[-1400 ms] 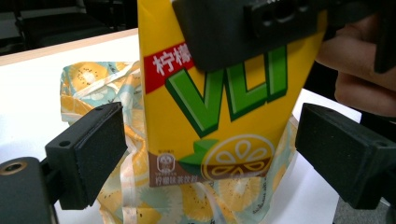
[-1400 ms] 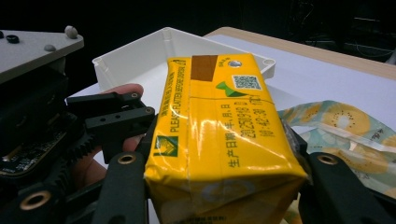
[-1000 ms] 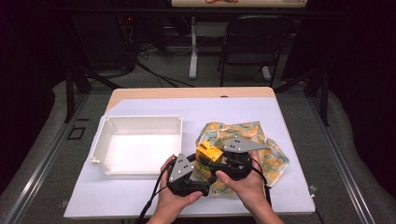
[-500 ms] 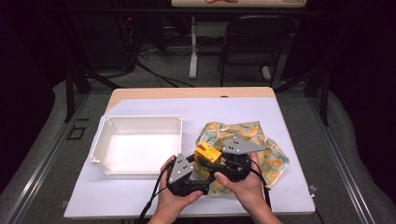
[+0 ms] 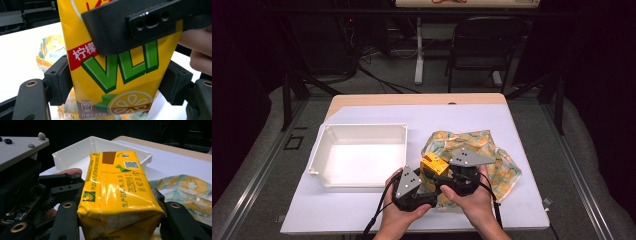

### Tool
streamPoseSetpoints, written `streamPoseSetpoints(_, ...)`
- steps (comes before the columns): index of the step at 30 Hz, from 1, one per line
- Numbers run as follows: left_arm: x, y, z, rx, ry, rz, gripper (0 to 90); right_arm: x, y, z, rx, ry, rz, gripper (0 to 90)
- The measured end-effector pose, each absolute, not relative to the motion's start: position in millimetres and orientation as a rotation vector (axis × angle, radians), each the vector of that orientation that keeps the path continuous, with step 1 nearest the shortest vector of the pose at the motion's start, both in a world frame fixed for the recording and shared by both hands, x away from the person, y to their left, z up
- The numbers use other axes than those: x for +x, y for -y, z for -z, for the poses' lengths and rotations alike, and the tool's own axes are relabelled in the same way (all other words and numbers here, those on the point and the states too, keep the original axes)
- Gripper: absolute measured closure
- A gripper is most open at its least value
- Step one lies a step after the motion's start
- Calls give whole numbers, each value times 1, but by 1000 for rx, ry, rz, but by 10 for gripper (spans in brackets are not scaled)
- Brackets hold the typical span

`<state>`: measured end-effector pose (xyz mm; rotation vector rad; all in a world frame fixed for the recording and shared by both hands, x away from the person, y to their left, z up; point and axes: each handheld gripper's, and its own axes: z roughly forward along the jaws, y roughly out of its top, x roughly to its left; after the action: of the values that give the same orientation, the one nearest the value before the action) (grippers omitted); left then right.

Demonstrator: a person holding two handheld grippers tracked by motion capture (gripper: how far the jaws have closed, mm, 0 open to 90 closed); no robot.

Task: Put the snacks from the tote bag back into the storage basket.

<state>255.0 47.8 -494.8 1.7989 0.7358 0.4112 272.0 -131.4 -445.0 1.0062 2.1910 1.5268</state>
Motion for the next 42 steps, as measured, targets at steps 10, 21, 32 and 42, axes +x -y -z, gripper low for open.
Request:
streamPoseSetpoints(10,255,-47,496,1806,-757,-399,259,273,131,447,1015,-2191,-1523,508)
streamPoseSetpoints(21,250,-48,494,1804,-760,-455,313,273,131,447,1010,-2187,-1537,487)
streamPoseSetpoints(32,253,-50,497,1815,-804,-454,318,275,138,440,1004,-2163,-1633,340)
streamPoseSetpoints(42,258,-60,493,1781,-836,-460,318,275,141,436,986,-2160,-1658,270)
